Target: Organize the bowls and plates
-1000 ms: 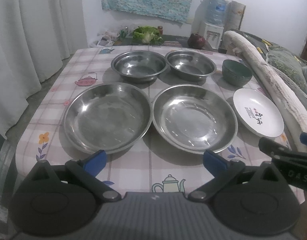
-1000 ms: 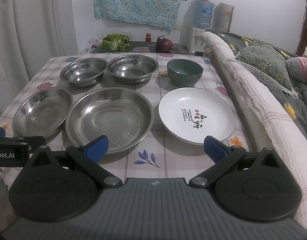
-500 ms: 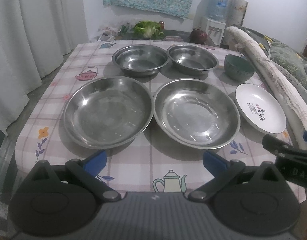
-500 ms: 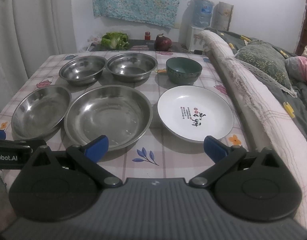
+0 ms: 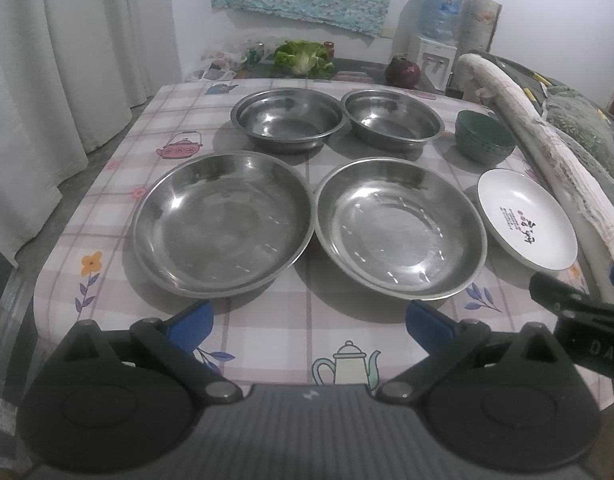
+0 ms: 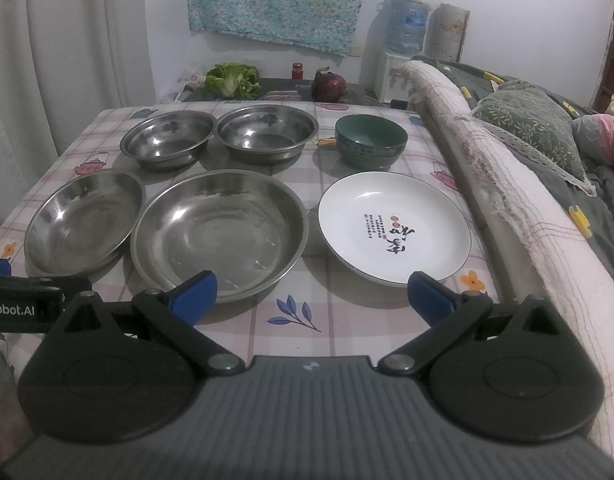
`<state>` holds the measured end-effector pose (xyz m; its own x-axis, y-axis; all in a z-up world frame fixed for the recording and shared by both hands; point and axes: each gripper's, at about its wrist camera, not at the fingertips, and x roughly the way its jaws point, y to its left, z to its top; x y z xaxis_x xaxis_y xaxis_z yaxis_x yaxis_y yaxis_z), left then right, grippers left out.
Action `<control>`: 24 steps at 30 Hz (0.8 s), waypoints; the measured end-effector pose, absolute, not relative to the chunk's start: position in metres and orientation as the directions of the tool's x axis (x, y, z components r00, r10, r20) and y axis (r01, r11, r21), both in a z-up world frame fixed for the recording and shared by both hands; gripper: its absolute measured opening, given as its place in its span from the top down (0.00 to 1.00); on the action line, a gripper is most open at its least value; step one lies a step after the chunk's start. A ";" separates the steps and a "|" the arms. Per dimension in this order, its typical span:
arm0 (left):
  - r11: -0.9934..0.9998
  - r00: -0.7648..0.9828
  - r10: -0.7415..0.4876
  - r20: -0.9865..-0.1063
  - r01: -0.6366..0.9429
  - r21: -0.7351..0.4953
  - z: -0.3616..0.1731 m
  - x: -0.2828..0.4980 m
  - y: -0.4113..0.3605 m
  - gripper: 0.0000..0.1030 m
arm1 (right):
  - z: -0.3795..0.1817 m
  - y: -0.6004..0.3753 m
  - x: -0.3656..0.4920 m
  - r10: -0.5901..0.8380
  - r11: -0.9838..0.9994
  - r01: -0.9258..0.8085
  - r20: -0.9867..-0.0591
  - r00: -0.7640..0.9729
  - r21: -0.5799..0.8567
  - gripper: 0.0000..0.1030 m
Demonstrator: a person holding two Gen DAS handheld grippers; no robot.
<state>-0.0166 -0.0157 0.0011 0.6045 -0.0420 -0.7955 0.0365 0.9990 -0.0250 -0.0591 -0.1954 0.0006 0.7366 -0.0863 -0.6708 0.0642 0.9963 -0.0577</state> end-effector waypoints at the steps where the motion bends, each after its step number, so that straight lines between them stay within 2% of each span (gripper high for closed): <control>1: 0.999 0.605 -0.041 -0.795 0.036 -0.025 0.001 -0.017 -0.016 0.00 | 0.001 -0.196 -0.059 -0.088 0.996 0.065 -0.671 0.737 -0.059 0.01; 24: 1.000 0.599 -0.028 -0.801 0.022 -0.018 0.000 -0.015 -0.010 0.00 | -0.002 -0.195 -0.056 -0.095 0.995 0.067 -0.679 0.728 -0.067 0.01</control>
